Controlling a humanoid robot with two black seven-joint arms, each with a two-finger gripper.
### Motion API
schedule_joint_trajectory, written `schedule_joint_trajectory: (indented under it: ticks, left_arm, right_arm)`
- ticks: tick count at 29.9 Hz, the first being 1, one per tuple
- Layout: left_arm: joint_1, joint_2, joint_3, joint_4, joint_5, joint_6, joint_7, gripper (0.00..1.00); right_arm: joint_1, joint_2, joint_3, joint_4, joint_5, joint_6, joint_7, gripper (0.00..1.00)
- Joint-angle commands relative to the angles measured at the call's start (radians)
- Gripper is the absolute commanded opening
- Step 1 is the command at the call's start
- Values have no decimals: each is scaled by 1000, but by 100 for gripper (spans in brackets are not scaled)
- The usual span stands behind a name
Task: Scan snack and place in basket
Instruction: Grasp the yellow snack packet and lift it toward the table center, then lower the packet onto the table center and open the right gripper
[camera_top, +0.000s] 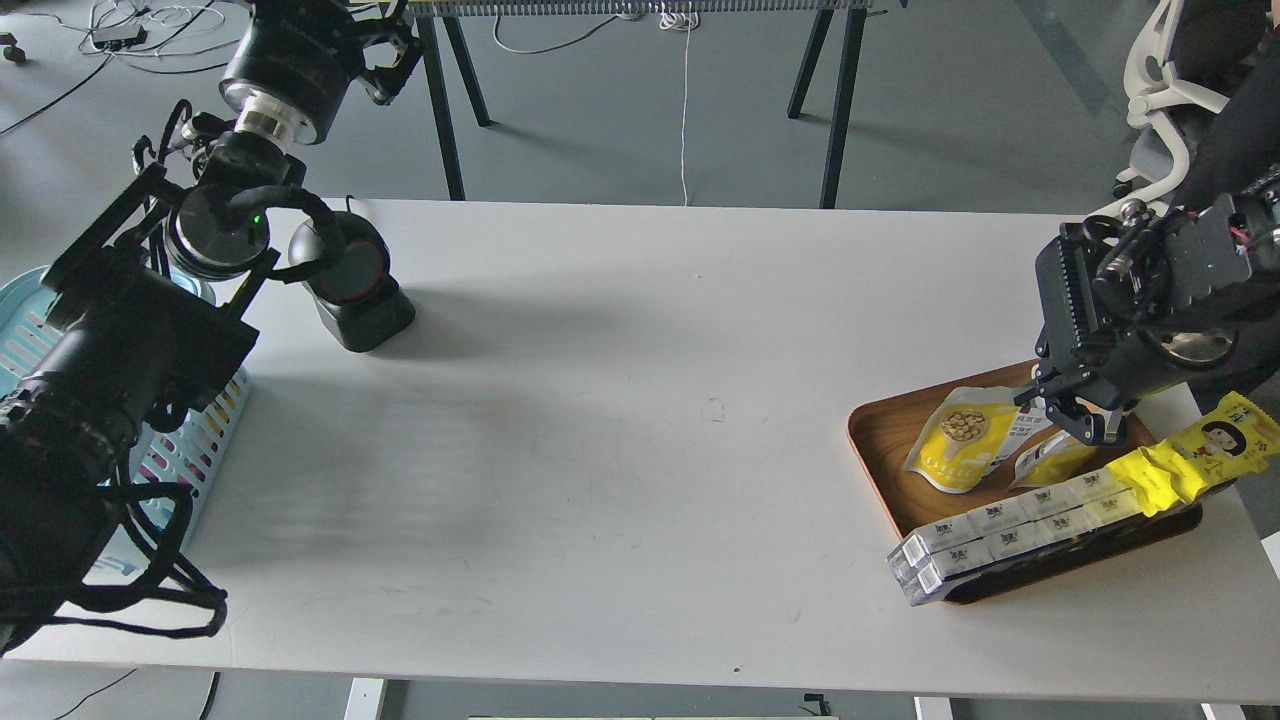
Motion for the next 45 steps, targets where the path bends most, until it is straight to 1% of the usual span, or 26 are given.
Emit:
schedule_joint_trajectory:
  ticks: [1, 4, 11, 13, 20, 25, 30, 36, 39, 42, 45]
  left_arm:
    - [0, -1, 0, 0, 0, 0, 0, 99]
    - [0, -1, 0, 0, -2, 0, 0, 99]
    - [0, 0, -2, 0, -2, 0, 0, 99]
    - [0, 0, -2, 0, -2, 0, 0, 99]
    - [0, -1, -2, 0, -3, 0, 0, 99]
    - [0, 3, -2, 0, -3, -2, 0, 99]
    - [-2, 0, -1, 0, -3, -2, 0, 99]
    - [-2, -1, -2, 0, -5, 0, 0, 99]
    - [-6, -4, -3, 0, -6, 2, 0, 99]
    - [-12, -4, -3, 0, -6, 2, 0, 99]
    - [-15, -3, -3, 0, -6, 2, 0, 99]
  right_arm:
    - [15, -6, 10, 1, 27, -19, 0, 0]
    - [55, -6, 38, 2, 71, -23, 0, 0]
    - [117, 17, 101, 5, 283, -14, 0, 0]
    - [112, 51, 127, 4, 323, -12, 0, 0]
    - [103, 236, 161, -2, 524, -11, 0, 0]
    - [68, 338, 167, -28, 542, -12, 0, 0]
    - [5, 425, 210, -106, 568, -12, 0, 0]
    - [-38, 542, 211, -172, 598, -12, 0, 0]
    - [-71, 595, 211, -229, 598, -15, 0, 0]
    - [-87, 640, 211, -286, 601, -19, 0, 0]
    - [-95, 642, 213, -303, 604, -19, 0, 0]
